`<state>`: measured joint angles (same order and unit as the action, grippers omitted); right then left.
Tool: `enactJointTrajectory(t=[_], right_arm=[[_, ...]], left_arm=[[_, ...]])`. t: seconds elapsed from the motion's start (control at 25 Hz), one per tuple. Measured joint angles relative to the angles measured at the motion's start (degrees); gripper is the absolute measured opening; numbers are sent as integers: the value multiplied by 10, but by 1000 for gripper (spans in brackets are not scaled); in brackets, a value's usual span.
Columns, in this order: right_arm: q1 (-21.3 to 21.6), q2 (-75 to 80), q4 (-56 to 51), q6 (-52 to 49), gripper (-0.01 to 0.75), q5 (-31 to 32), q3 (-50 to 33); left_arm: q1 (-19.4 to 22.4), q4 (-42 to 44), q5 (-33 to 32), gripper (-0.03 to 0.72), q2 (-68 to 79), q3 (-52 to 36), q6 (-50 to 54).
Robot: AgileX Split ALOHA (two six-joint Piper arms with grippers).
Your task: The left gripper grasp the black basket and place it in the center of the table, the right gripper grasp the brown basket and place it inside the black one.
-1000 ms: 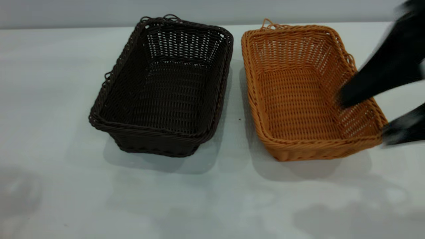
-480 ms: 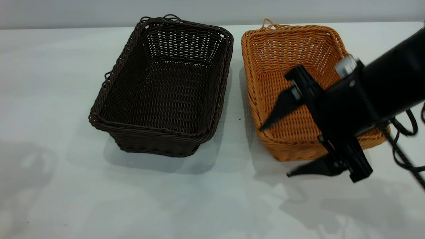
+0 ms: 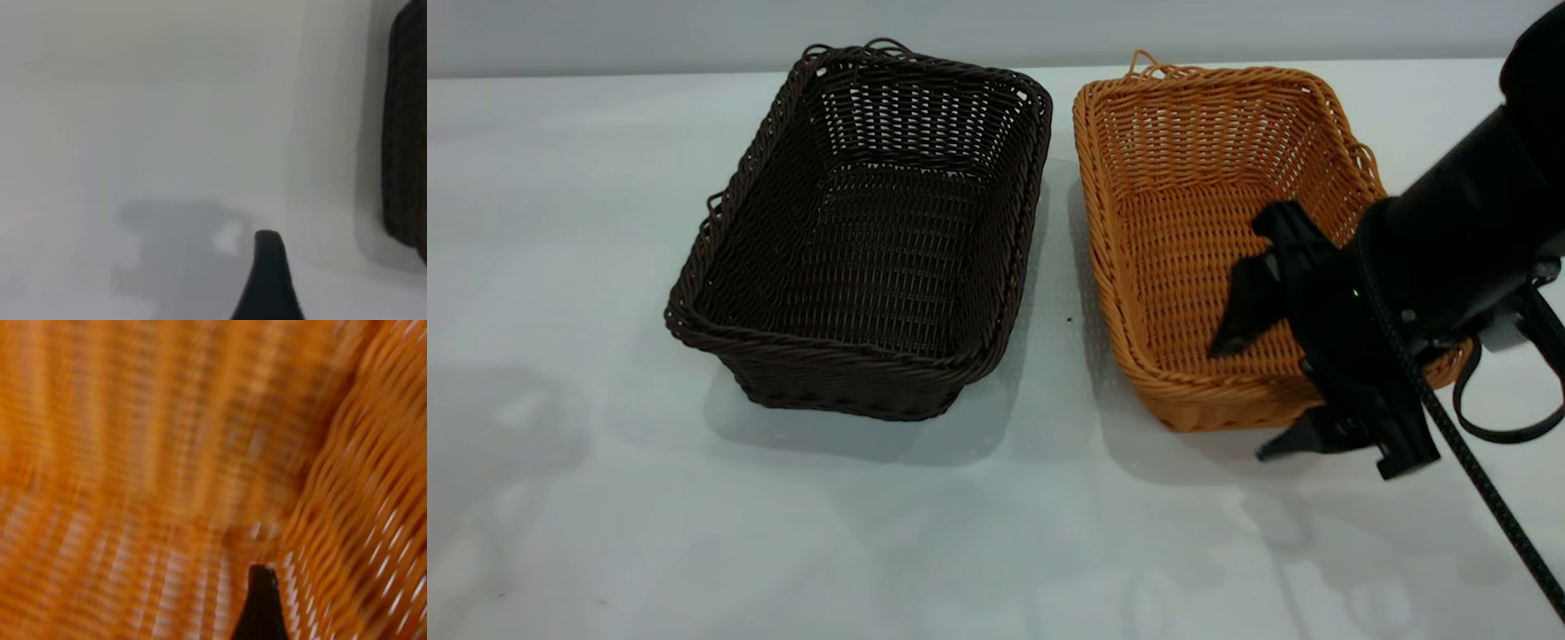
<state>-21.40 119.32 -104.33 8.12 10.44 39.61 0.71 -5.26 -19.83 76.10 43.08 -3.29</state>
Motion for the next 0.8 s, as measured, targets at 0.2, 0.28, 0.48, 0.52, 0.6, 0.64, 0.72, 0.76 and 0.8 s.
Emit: enactJointTrajectory(t=[0.2,0.28,0.48,0.52,0.6,0.64,0.72,0.76,0.8], right_arm=[[0,15,-1,-41,499,-18,0],[0,16,-1,-43,495,-18,0],[0,16,-1,-44,492,-19,0],[0,16,-1,-44,491,-19,0],[0,16,-1,-44,491,-19,0],[0,16,-1,-44,491,-19,0],[0,16,-1,-44,491,-19,0],[0,16,-1,-41,491,-19,0],[0,16,-1,-38,491,-19,0]], left_arm=[[-5,0,-10,527,94,47,-10],[-17,0,-11,527,133,74,-10],[-71,0,-12,527,250,146,-12],[-81,0,-12,527,270,164,-12],[-103,0,-12,527,315,198,-12],[-110,0,-12,527,337,217,-12],[-125,0,-12,527,376,253,-12],[-131,0,-12,527,397,267,-12],[-136,0,-12,527,414,283,-12]])
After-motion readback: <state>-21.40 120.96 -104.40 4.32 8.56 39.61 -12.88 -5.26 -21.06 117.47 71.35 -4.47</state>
